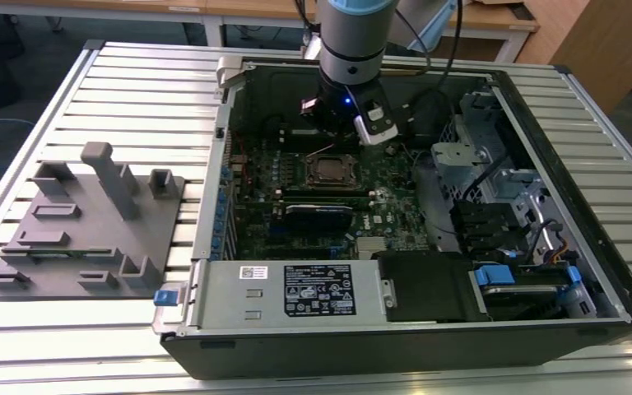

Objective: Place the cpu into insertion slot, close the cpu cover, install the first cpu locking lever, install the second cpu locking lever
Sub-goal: 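Install the first cpu locking lever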

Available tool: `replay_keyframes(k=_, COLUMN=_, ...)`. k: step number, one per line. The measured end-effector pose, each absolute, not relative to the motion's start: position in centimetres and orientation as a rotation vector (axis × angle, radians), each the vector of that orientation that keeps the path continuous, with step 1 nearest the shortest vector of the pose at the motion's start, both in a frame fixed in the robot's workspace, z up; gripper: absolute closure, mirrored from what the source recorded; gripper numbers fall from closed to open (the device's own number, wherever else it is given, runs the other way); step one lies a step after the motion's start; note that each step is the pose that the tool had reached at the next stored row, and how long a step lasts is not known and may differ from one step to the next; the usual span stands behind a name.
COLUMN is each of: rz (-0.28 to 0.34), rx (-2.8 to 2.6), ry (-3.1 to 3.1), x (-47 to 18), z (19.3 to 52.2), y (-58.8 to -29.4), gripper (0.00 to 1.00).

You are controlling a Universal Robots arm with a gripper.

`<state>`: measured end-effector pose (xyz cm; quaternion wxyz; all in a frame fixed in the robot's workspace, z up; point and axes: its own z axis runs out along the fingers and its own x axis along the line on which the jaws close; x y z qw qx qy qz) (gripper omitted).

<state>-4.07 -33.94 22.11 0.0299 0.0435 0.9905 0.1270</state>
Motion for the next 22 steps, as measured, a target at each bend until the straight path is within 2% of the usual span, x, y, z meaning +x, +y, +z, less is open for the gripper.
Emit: replay_keyframes(k=22, rz=0.392, rx=0.134, ry=3.053, x=-4.1, z=21.0, y=-33.9, gripper=0.90)
